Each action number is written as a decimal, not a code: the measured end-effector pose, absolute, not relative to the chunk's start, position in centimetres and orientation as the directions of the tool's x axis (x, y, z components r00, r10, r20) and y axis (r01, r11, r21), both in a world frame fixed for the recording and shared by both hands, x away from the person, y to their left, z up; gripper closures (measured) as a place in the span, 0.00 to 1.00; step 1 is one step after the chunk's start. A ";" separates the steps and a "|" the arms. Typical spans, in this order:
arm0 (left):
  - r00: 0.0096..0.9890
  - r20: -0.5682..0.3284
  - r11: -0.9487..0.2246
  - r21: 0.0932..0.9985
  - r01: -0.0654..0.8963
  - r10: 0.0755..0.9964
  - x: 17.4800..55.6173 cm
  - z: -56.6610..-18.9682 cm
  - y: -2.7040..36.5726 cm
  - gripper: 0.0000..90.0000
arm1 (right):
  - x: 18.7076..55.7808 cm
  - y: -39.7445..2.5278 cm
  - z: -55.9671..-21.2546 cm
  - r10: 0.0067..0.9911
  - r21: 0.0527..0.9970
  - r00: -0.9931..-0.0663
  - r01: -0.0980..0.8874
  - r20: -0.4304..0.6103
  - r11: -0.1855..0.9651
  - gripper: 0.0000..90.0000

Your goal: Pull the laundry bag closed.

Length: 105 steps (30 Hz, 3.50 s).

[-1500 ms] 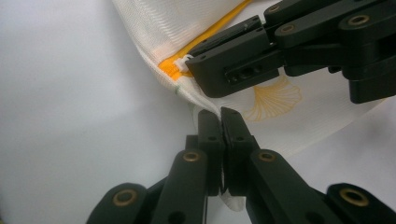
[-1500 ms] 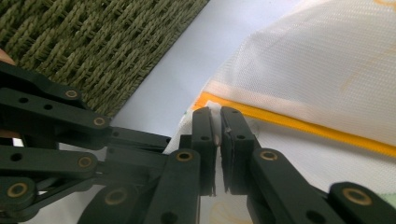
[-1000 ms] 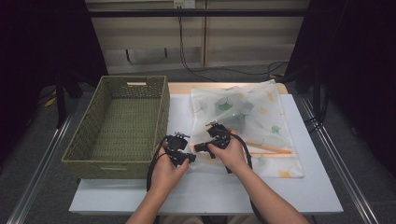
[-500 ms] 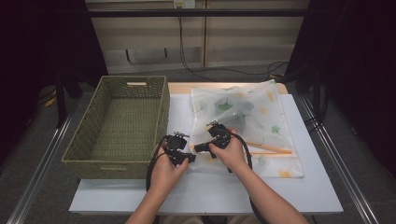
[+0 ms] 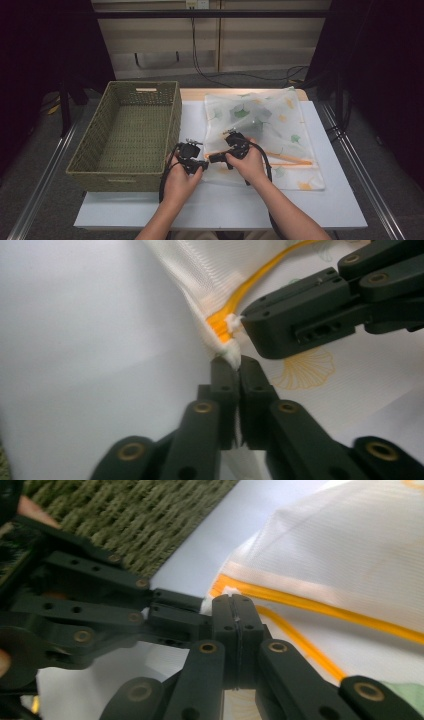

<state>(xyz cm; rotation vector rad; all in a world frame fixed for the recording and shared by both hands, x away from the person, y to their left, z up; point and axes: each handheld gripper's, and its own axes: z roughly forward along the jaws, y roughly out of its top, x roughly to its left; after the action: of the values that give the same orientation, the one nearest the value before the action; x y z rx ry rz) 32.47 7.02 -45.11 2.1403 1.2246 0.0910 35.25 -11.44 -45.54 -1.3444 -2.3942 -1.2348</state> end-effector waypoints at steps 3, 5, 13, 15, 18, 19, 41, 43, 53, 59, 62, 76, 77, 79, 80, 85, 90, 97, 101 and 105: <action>0.556 -0.255 -0.338 0.575 0.745 0.792 32.3 -44.8 7.0 0.99 | 35.2 -11.5 -45.6 0.669 0.586 -0.583 0.766 0.462 0.263 1.00; 0.557 -0.260 -0.335 0.578 0.744 0.789 32.1 -44.5 7.0 1.00 | 35.2 -11.5 -45.6 0.672 0.588 -0.577 0.768 0.463 0.255 1.00; 0.548 -0.271 -0.313 0.590 0.744 0.791 31.9 -44.1 7.2 1.00 | 35.0 -11.8 -45.4 0.695 0.596 -0.579 0.758 0.427 0.265 1.00; 0.550 -0.271 -0.315 0.589 0.744 0.790 31.9 -44.0 7.2 1.00 | 35.0 -11.9 -45.4 0.697 0.592 -0.573 0.762 0.430 0.262 1.00; 0.552 -0.267 -0.319 0.591 0.741 0.790 31.8 -44.0 7.1 1.00 | 35.0 -12.0 -45.5 0.700 0.589 -0.566 0.767 0.435 0.255 1.00; 0.552 -0.267 -0.318 0.591 0.741 0.790 31.8 -44.0 7.1 1.00 | 35.0 -12.0 -45.5 0.701 0.590 -0.566 0.766 0.433 0.255 1.00; 0.542 -0.267 -0.331 0.559 0.760 0.797 32.6 -45.1 6.8 0.96 | 34.6 -11.6 -45.3 0.695 0.595 -0.590 0.752 0.412 0.285 1.00; 0.539 -0.269 -0.324 0.563 0.760 0.798 32.6 -45.0 6.8 0.98 | 34.6 -11.6 -45.3 0.694 0.586 -0.586 0.758 0.418 0.287 1.00; 0.535 -0.290 -0.294 0.588 0.754 0.793 32.1 -44.1 6.9 1.00 | 34.7 -12.1 -45.7 0.734 0.579 -0.559 0.766 0.386 0.279 1.00; 0.531 -0.295 -0.294 0.578 0.761 0.794 32.2 -44.2 6.9 1.00 | 34.7 -12.5 -45.9 0.728 0.582 -0.560 0.766 0.396 0.273 1.00; 0.532 -0.292 -0.295 0.580 0.759 0.795 32.1 -44.2 7.0 1.00 | 34.6 -12.6 -45.8 0.728 0.576 -0.556 0.771 0.401 0.271 1.00; 0.525 -0.309 -0.287 0.570 0.770 0.793 32.1 -44.2 7.0 1.00 | 34.4 -13.1 -45.8 0.745 0.571 -0.552 0.771 0.375 0.283 1.00; 0.526 -0.307 -0.288 0.572 0.768 0.793 32.1 -44.2 7.0 1.00 | 34.3 -13.1 -45.7 0.748 0.562 -0.542 0.779 0.382 0.278 1.00; 0.524 -0.305 -0.287 0.573 0.768 0.795 32.1 -44.2 7.0 1.00 | 34.3 -13.2 -45.7 0.751 0.556 -0.537 0.784 0.384 0.276 1.00; 0.523 -0.303 -0.284 0.576 0.766 0.796 32.0 -44.1 7.0 1.00 | 34.3 -13.1 -45.7 0.755 0.562 -0.539 0.779 0.372 0.279 1.00; 0.522 -0.304 -0.285 0.573 0.768 0.797 32.0 -44.1 7.0 1.00 | 34.4 -13.6 -45.9 0.754 0.554 -0.527 0.789 0.391 0.265 1.00; 0.510 -0.319 -0.270 0.568 0.778 0.799 32.1 -44.0 7.3 1.00 | 34.3 -14.3 -46.1 0.772 0.548 -0.518 0.792 0.369 0.270 1.00; 0.510 -0.312 -0.277 0.562 0.779 0.801 32.2 -44.1 7.3 1.00 | 34.4 -16.0 -46.1 0.792 0.547 -0.496 0.798 0.357 0.253 1.00; 0.504 -0.312 -0.271 0.563 0.781 0.805 32.2 -44.0 7.5 1.00 | 34.3 -16.6 -45.9 0.796 0.552 -0.492 0.796 0.353 0.247 1.00; 0.502 -0.318 -0.269 0.559 0.784 0.804 32.2 -44.1 7.4 1.00 | 34.2 -17.2 -46.0 0.791 0.554 -0.494 0.796 0.361 0.245 1.00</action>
<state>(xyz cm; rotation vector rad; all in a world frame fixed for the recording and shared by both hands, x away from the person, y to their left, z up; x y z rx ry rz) 32.21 7.39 -44.07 2.0705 1.2965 0.0373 34.19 -17.22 -45.96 -1.5758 -2.4726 -1.1076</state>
